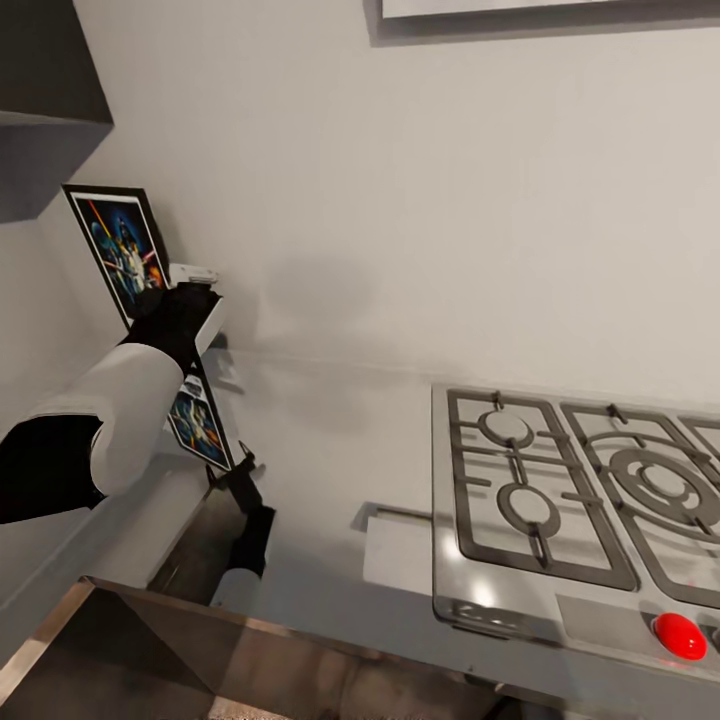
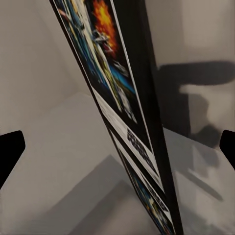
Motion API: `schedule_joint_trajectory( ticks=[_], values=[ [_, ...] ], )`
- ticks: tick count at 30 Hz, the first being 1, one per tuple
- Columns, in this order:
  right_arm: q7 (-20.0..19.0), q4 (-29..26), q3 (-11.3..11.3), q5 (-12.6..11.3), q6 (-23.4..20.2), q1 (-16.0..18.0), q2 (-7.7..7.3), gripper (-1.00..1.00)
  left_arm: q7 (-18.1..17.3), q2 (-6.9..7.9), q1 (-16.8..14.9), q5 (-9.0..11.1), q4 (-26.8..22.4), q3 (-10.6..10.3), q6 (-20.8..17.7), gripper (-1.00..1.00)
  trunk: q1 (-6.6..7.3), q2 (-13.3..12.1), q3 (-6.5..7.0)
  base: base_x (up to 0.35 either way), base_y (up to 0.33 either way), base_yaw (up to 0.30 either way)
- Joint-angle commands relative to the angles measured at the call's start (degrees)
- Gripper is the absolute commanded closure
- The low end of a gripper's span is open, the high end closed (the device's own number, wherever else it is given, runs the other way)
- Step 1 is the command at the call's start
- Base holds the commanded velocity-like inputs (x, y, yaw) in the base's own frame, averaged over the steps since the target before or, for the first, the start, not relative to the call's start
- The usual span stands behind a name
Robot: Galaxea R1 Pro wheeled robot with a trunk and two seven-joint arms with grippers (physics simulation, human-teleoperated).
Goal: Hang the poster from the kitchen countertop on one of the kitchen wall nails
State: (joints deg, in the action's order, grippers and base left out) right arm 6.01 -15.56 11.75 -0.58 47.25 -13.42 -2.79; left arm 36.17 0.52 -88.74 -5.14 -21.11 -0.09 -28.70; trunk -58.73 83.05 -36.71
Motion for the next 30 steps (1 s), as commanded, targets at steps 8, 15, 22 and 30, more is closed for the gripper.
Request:
schedule_joint_trajectory(
  ticks=[8, 15, 22, 30],
  values=[
    [0.2, -0.2, -0.1, 0.0, 0.2, 0.0, -0.02, -1.00, -0.2, 0.00, 0.0, -0.8, -0.1, -0.2, -0.5, -1.00, 0.00, 0.0, -0.77, 0.000, 0.000, 0.000],
    [0.2, -0.3, -0.1, 0.0, 0.3, 0.0, 0.05, -1.00, -0.2, 0.17, 0.0, -0.8, -0.4, 0.1, -0.1, -1.00, 0.00, 0.0, -0.99, 0.000, 0.000, 0.000],
    [0.2, -0.3, -0.1, 0.0, 0.3, 0.0, -0.02, -1.00, -0.2, 0.18, 0.0, -0.8, -0.4, 0.2, -0.1, -1.00, 0.00, 0.0, -0.99, 0.029, 0.069, 0.000],
    [0.2, -0.3, -0.1, 0.0, 0.3, 0.0, 0.05, -1.00, -0.3, 0.19, 0.0, -0.8, -0.4, 0.2, -0.1, -1.00, 0.00, 0.0, -0.99, 0.101, 0.015, 0.000]
  ],
)
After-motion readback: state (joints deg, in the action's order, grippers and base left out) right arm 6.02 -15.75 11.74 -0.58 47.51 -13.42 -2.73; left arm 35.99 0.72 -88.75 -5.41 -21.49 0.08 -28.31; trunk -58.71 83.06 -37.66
